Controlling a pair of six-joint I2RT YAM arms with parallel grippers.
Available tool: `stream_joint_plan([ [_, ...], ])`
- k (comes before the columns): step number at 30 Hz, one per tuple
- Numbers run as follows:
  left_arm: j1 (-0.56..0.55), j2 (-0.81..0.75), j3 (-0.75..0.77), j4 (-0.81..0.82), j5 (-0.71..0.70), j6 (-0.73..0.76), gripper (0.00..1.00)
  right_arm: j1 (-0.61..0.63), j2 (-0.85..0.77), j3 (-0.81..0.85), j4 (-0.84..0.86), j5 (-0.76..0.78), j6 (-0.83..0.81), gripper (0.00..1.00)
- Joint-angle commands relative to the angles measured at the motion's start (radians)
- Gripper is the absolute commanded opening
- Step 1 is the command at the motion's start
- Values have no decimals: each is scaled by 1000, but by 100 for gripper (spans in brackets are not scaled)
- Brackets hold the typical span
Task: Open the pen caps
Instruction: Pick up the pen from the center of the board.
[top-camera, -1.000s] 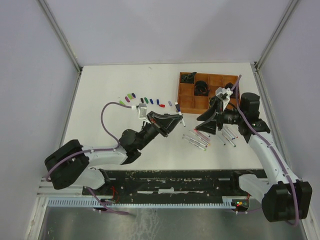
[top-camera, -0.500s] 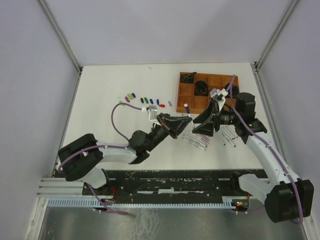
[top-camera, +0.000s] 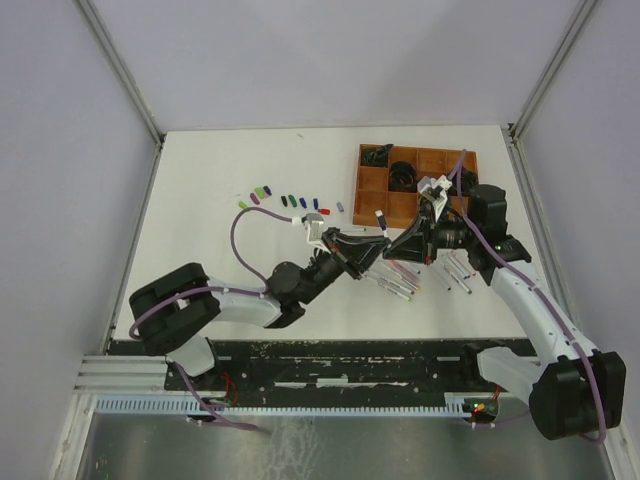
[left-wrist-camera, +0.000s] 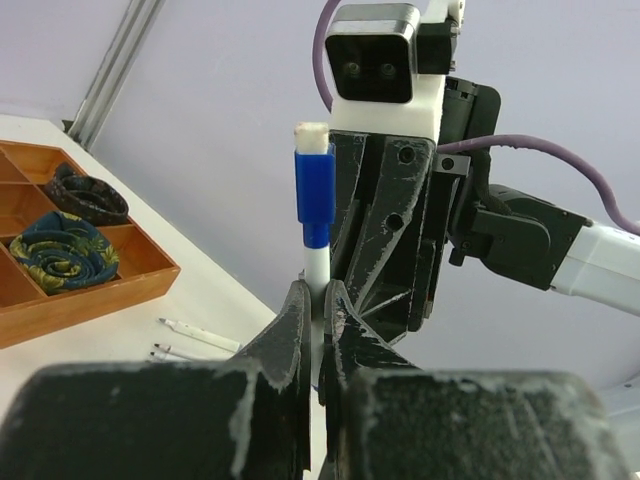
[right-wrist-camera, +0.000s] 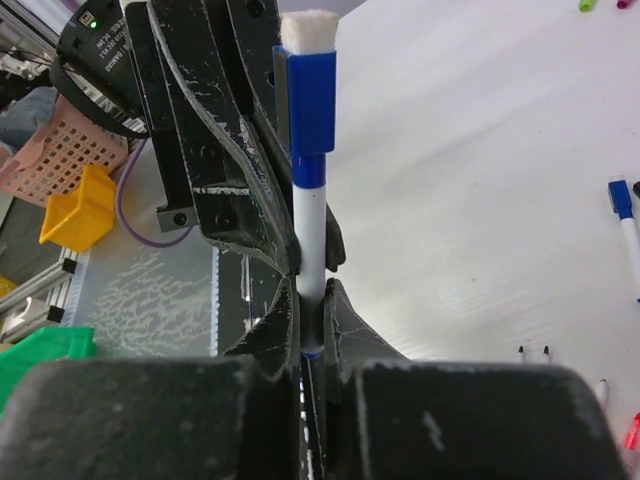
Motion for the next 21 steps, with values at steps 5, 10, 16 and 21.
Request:
stream_joint_plan([
  [5,-7,-17,16,78,-22,36,44,4,4,71,-104,2,-78,1],
  [10,12,-142,-52,-23,-50,21,84,5,20,87,-162,-3,-134,1],
  [16,85,-222,9,-252,79,-23,85,4,34,110,-247,-12,-204,1],
  [21,103,-201,85,-349,137,-39,78,5,34,111,-252,-13,-207,1],
])
